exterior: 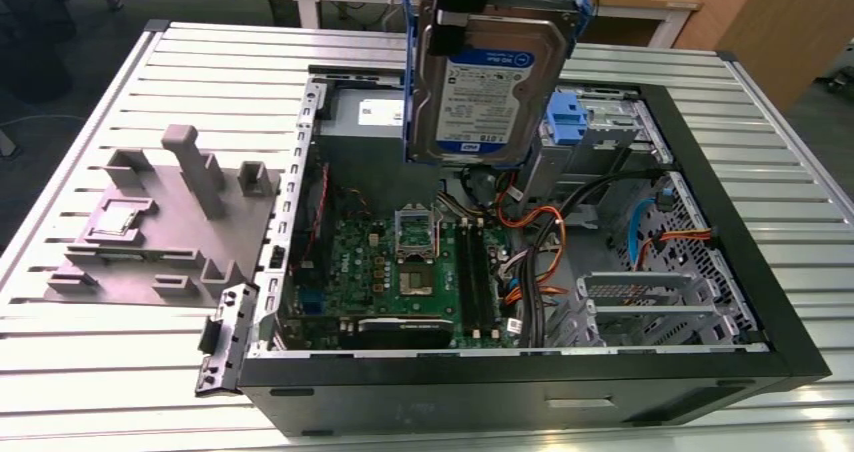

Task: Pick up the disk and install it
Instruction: 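Insert the disk into the insertion slot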

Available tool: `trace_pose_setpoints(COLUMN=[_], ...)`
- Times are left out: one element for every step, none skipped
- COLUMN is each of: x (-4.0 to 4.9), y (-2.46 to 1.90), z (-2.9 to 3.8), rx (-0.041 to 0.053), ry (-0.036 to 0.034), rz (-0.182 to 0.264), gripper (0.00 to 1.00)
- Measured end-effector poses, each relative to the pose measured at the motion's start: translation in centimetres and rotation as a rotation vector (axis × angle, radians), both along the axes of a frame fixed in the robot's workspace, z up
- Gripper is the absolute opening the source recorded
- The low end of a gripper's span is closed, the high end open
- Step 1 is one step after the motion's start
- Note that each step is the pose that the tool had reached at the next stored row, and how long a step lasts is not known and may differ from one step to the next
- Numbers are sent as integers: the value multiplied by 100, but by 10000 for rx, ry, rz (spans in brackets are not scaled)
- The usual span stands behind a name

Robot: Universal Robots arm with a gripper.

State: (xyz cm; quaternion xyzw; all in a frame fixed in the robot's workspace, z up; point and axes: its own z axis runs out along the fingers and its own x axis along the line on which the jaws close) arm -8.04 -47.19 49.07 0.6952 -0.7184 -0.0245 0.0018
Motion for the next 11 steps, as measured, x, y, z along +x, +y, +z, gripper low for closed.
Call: trace_pose_setpoints(x=[0, 0, 0, 0, 0, 0, 0, 0, 0, 0, 1], y=[-18, -34, -50, -67, -84, -100, -115, -128, -140, -148, -153], z=[0, 0, 0, 0, 0, -1, -1, -2, -2, -2, -3], rx=[-19, -34, -47, -59, -69, -75, -79, -81, -82, -82, -81], ry=[0, 0, 0, 1, 0, 0, 0, 0, 0, 0, -2], rz=[0, 0, 0, 0, 0, 0, 0, 0, 0, 0, -1], gripper=[36, 36, 36, 36, 36, 36, 36, 36, 36, 36, 36])
